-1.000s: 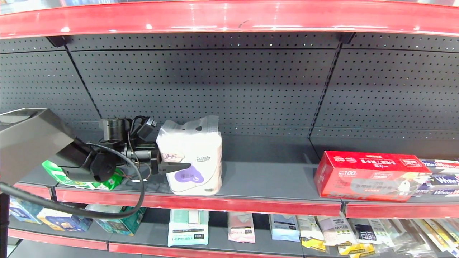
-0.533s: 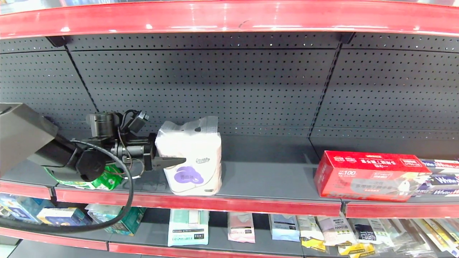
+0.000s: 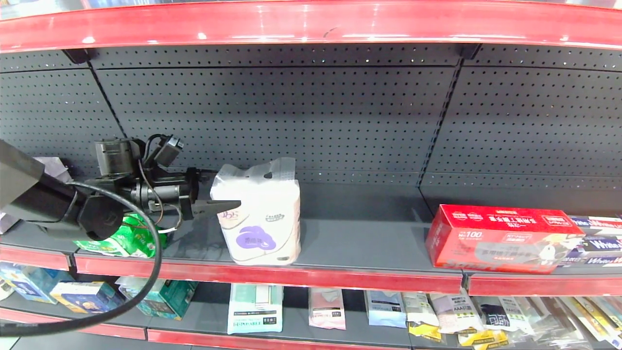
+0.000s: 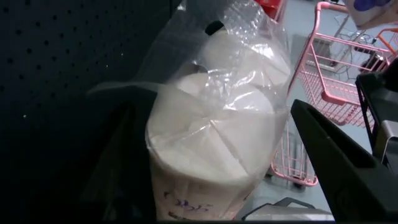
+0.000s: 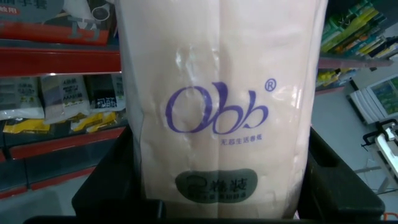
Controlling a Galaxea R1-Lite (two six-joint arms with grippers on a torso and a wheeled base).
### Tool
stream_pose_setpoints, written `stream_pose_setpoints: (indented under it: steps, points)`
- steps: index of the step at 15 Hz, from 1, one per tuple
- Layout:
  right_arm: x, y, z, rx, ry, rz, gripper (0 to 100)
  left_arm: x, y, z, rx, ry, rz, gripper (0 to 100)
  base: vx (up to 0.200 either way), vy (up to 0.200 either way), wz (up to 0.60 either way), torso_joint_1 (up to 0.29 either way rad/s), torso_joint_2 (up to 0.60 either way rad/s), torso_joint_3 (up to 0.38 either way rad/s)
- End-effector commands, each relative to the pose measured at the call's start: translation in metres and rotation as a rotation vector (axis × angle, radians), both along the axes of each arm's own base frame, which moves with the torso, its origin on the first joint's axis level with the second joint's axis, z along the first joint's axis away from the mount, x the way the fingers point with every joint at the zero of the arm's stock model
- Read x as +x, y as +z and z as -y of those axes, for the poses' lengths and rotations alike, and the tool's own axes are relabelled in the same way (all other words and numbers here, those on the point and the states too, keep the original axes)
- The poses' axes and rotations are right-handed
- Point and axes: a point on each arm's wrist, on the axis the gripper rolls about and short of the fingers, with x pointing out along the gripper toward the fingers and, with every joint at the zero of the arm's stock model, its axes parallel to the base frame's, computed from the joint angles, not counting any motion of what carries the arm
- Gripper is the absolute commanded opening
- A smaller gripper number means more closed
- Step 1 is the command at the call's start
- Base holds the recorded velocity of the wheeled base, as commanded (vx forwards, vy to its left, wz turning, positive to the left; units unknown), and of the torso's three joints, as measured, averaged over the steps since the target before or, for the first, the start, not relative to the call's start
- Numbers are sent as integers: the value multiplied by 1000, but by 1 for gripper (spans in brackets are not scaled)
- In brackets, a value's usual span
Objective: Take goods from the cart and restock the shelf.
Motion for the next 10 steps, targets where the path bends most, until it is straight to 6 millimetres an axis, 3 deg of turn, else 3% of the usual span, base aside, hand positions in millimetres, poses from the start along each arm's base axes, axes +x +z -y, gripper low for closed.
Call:
stream_pose_setpoints:
  steps: [1, 6, 10]
  points:
    - [0, 0, 0, 0, 0, -3, 0, -6, 17, -8, 1, 47, 29, 100, 0, 0, 0, 0, 0, 0]
    - [1, 0, 0, 1, 3, -1, 0, -25, 38, -21, -11, 344, -65, 100, 0, 0, 0, 0, 0, 0]
    - [1, 2, 0, 8, 5, 8, 0, -44, 28, -22, 28, 554, -123, 100, 0, 0, 0, 0, 0, 0]
